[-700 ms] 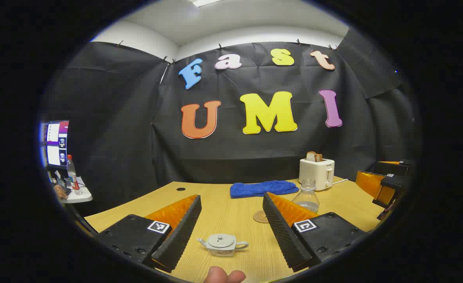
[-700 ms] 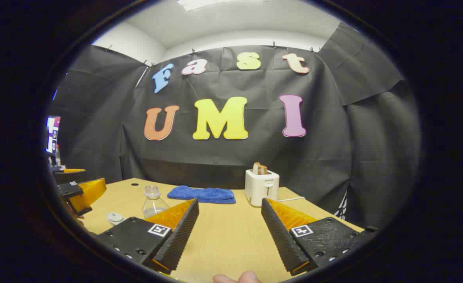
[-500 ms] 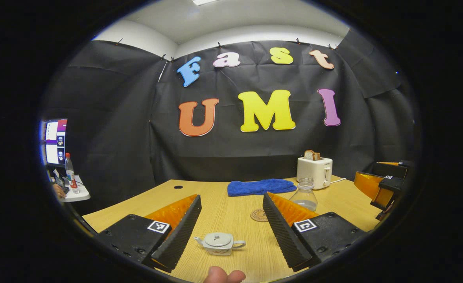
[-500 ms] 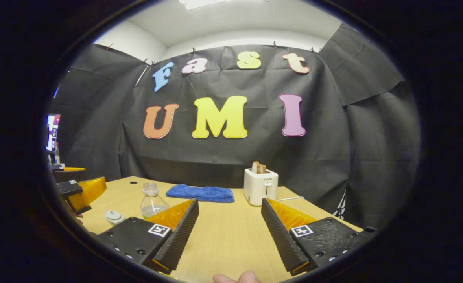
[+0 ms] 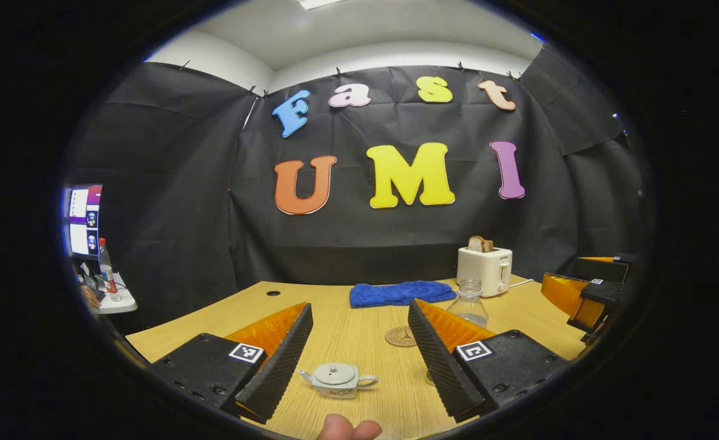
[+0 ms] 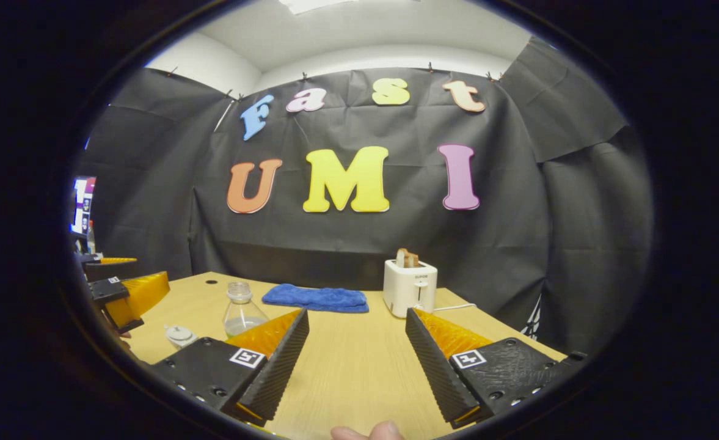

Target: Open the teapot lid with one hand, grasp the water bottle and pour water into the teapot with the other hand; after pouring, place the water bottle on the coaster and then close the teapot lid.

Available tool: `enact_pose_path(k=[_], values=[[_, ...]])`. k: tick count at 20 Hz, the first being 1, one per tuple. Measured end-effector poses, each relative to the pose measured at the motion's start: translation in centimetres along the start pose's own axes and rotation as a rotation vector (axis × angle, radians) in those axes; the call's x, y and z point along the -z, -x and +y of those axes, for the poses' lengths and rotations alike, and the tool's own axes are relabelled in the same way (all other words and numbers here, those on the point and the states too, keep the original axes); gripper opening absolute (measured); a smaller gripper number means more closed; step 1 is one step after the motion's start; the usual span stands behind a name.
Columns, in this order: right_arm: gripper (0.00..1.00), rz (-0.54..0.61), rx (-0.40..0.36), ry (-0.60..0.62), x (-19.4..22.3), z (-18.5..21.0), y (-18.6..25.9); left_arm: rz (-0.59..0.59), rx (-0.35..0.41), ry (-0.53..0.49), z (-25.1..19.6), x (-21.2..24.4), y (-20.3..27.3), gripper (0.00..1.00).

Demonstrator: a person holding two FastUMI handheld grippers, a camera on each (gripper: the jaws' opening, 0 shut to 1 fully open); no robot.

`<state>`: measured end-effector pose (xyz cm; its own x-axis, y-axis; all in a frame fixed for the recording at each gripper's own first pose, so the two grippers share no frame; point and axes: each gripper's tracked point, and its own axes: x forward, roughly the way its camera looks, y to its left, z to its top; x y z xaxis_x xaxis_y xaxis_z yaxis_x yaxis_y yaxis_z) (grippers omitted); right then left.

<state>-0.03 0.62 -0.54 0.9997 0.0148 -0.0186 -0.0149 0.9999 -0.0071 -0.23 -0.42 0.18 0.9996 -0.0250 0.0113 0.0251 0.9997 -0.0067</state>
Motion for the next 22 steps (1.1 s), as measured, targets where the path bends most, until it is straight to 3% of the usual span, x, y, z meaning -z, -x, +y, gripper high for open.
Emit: enact_pose_path(k=[18,22], values=[[0.95,0.002,-0.032,-0.017,0.6,0.0,-0.5,0.031,0.012,0.021,0.4,1.0,0.0,0.98],[0.95,0.043,-0.08,-0.012,2.5,0.8,-0.7,0.059,0.027,0.024,1.1,2.4,0.6,0.98]])
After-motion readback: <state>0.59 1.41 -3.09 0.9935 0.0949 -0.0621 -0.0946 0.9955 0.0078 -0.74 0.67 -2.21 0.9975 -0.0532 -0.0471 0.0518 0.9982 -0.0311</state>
